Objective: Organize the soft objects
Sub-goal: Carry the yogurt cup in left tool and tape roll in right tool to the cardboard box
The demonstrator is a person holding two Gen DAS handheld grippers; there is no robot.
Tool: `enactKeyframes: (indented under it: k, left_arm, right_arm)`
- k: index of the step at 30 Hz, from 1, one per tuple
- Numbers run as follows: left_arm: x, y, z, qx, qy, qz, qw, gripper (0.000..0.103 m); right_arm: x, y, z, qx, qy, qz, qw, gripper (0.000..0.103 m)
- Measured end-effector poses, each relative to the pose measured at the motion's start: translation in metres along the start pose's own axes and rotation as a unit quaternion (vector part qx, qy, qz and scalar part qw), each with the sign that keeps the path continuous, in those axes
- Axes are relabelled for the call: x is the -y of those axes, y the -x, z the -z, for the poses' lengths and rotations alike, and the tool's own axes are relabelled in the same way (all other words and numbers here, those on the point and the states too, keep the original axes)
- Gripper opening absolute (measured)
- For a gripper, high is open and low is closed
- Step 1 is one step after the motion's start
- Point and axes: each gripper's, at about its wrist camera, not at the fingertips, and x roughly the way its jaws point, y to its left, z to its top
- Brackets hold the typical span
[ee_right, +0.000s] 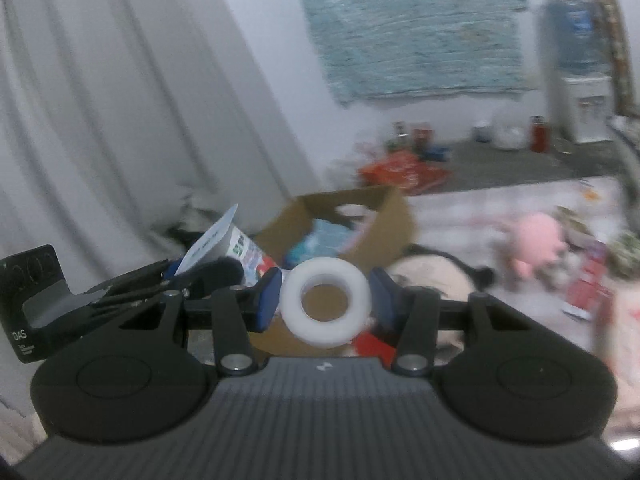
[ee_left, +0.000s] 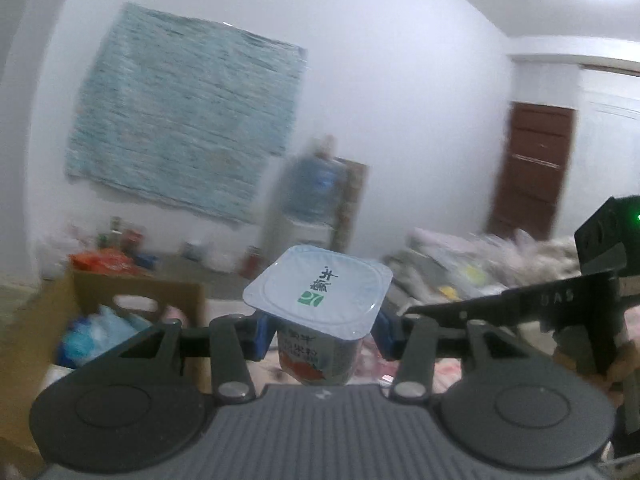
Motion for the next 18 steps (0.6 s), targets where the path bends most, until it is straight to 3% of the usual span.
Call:
enactKeyframes:
  k: [7, 12, 18]
  left_arm:
    - [-0.072, -0.009, -0.025, -0.005, 0.035, -0.11, 0.9933, 0.05]
    - [-0.141, -0.041, -0.023, -0.046, 0.084, -0.167, 0.9813, 0.05]
    - [-0.203, -0.098, -0.001, -0.114, 0.126, -0.185, 0.968, 0.05]
  right_arm:
    - [-0.036, -0.098, -0.058, -0.068, -0.002, -0.064, 0.996, 0.047]
    - [-0.054, -0.191, -0.081, -0.144, -0.013, -0.061, 0.988, 0.047]
    - [-0.056, -0.307, -0.075, -0.246, -0.038, -0.021, 0.968, 0.047]
